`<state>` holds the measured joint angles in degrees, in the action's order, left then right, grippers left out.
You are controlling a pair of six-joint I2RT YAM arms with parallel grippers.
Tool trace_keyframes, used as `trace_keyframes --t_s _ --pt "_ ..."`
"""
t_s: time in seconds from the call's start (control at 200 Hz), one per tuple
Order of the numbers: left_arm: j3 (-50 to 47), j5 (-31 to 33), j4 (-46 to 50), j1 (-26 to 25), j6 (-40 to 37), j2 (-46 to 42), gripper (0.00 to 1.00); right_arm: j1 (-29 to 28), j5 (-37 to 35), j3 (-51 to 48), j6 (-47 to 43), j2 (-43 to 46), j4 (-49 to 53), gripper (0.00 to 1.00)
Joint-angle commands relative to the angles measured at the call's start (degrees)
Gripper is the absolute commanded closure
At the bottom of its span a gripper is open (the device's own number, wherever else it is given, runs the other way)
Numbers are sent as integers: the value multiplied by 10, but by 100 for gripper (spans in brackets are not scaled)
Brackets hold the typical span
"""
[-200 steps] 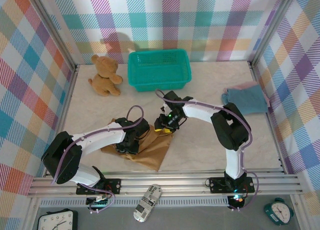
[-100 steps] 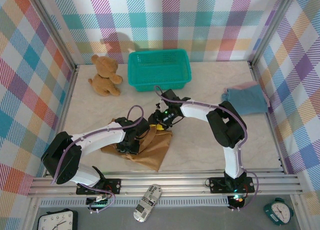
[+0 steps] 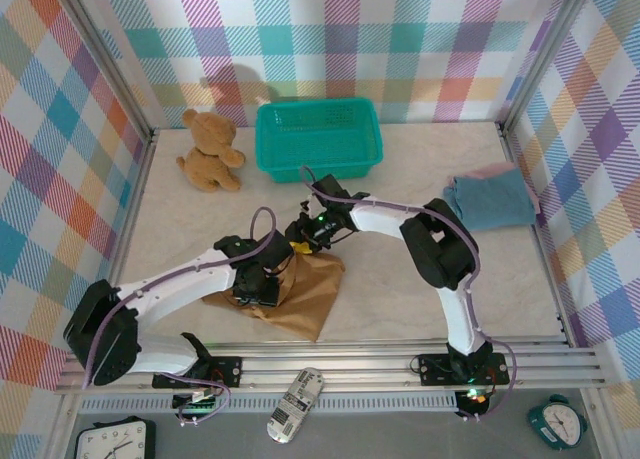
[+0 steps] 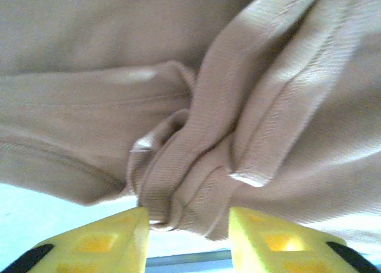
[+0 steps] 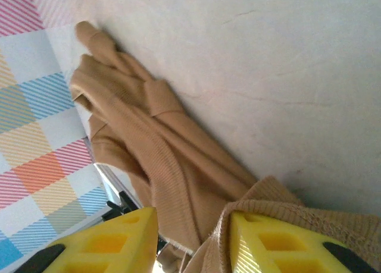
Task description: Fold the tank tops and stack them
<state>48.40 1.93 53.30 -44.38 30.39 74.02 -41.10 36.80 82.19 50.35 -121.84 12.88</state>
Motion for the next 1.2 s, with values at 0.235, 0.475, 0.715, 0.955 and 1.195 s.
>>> trace_keyframes --t_s 0.235,0.475,0.715,0.955,1.195 --pt "-47 -14 -42 -10 -38 50 56 5 14 37 -7 -39 21 65" --pt "-29 80 22 9 3 77 65 12 7 46 -59 -39 63 65" --pt "-25 111 82 31 64 54 79 30 -9 72 -138 5 129 58" --pt "35 54 101 47 61 27 59 59 -36 8 -242 130 240 47" --pt "49 -9 -10 -87 62 9 47 54 -71 -162 -238 227 228 45"
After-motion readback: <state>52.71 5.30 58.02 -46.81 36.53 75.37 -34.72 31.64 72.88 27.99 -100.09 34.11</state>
